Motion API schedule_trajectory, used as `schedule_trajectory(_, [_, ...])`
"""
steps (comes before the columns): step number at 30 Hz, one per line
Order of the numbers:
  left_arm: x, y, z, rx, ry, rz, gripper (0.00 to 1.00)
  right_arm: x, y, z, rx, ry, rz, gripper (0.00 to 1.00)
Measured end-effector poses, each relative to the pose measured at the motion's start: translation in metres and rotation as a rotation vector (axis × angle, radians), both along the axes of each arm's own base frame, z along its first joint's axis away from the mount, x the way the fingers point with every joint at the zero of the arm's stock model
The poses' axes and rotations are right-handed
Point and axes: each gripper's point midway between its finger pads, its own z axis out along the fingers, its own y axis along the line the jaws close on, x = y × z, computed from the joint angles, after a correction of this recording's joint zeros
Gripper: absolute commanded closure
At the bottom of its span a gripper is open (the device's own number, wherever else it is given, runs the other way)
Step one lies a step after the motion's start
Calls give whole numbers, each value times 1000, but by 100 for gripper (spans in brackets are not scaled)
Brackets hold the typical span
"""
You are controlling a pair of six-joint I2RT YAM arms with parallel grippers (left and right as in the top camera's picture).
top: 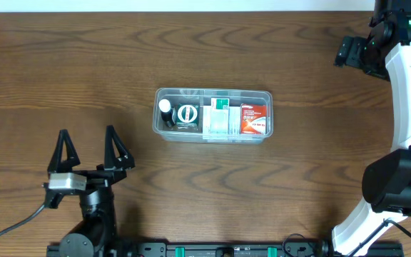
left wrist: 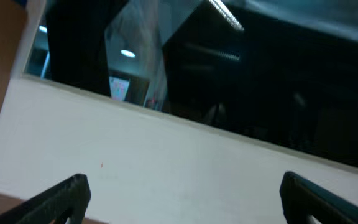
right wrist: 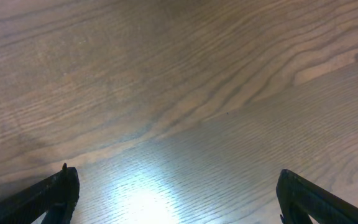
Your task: Pack container
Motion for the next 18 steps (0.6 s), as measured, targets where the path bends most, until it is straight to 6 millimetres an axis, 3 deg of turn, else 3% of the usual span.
schedule_trajectory(7, [11, 8, -28, 21, 79, 37, 2, 0, 0, 0, 0, 0, 0, 1])
schedule_trajectory(18, [28, 24, -104, 39, 398, 102, 2, 0, 0, 0, 0, 0, 0, 1])
